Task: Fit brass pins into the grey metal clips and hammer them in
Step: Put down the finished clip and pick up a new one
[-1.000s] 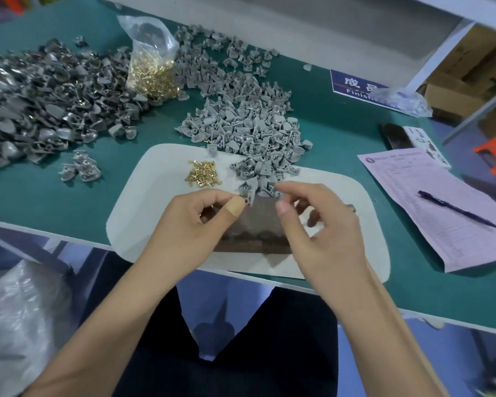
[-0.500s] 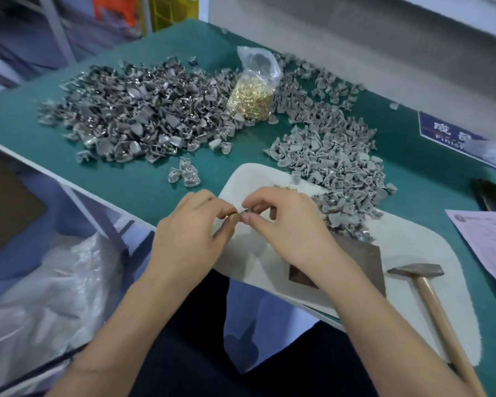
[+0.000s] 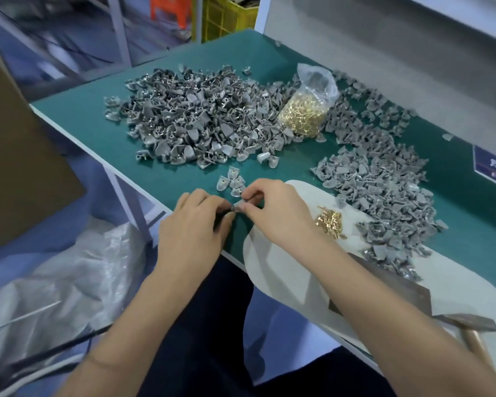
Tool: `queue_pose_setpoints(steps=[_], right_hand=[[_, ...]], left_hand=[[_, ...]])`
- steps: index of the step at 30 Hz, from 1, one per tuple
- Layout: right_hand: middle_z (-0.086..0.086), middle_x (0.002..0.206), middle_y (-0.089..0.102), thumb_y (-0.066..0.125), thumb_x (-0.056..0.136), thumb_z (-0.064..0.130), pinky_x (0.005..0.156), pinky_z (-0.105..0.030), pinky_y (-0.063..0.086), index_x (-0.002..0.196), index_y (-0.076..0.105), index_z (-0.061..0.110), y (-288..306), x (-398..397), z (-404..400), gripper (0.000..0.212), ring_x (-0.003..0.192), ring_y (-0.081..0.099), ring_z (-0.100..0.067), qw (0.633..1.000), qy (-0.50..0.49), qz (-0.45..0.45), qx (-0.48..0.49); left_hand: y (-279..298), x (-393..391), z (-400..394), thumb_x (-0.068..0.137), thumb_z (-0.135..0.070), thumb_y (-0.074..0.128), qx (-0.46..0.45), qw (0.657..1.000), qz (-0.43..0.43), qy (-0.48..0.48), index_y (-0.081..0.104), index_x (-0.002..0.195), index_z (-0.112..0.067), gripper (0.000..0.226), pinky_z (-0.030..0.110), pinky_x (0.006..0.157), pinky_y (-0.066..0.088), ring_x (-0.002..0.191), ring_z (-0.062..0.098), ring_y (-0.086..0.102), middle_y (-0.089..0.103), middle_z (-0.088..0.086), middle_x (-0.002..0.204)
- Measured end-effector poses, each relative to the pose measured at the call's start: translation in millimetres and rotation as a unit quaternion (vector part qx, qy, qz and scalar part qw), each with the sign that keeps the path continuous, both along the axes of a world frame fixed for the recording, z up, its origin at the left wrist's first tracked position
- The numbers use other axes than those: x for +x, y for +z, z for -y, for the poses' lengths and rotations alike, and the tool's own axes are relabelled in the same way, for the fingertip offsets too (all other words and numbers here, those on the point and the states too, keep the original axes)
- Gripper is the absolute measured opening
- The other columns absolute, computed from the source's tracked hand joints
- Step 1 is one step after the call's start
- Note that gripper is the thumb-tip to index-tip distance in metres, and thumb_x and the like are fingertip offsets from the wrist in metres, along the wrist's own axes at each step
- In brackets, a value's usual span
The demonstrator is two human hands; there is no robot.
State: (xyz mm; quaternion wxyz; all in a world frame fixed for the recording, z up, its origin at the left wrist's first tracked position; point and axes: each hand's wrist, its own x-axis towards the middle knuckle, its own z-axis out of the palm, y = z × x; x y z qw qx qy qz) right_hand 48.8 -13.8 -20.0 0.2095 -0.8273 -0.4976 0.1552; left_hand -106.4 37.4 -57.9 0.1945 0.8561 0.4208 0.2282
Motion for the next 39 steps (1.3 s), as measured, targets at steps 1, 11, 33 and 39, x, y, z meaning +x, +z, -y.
queue_pose_setpoints(steps=[1,11,33,39], right_hand=[[0.017,0.083,0.067,0.075,0.09,0.033,0.076,-0.031,0.052,0.097,0.069,0.031,1.3,0.5,0.3,0.009,0.088,0.064,-0.01,1.0,0.001,0.0,-0.001],[0.02,0.078,0.068,0.074,0.09,0.027,0.07,-0.032,0.053,0.08,0.072,0.035,24.4,67.1,73.7,0.013,0.072,0.063,0.002,0.991,-0.117,0.005,0.057],[0.01,0.075,0.065,0.057,0.102,0.035,0.059,-0.017,0.037,0.086,0.068,0.023,4.1,73.3,153.2,0.023,0.071,0.057,-0.004,0.888,-0.395,0.013,0.235],[0.01,0.082,0.069,0.056,0.101,0.039,0.064,-0.031,0.044,0.093,0.07,0.025,3.6,72.2,152.9,0.021,0.077,0.059,-0.014,0.895,-0.394,0.029,0.208]], left_hand=[[-0.6,-1.3,-0.6,0.094,-0.044,0.06,-0.009,1.0,0.002,0.002,0.067,0.103,-0.031,0.017,0.034,0.065,0.044,0.103,0.017,0.051,0.055,-0.009,0.097],[14.9,23.3,22.8,0.097,-0.032,0.059,-0.029,0.989,0.123,-0.075,0.063,0.095,-0.034,0.005,0.033,0.067,0.047,0.096,0.008,0.055,0.056,-0.016,0.098],[31.2,212.0,31.2,0.089,-0.047,0.069,0.027,0.968,-0.078,-0.239,0.061,0.111,-0.034,0.027,0.033,0.074,0.047,0.102,0.016,0.061,0.062,-0.011,0.107],[29.9,217.4,35.9,0.091,-0.033,0.07,0.004,0.975,-0.071,-0.211,0.065,0.097,-0.026,0.011,0.033,0.072,0.048,0.094,0.023,0.063,0.065,-0.004,0.1]])
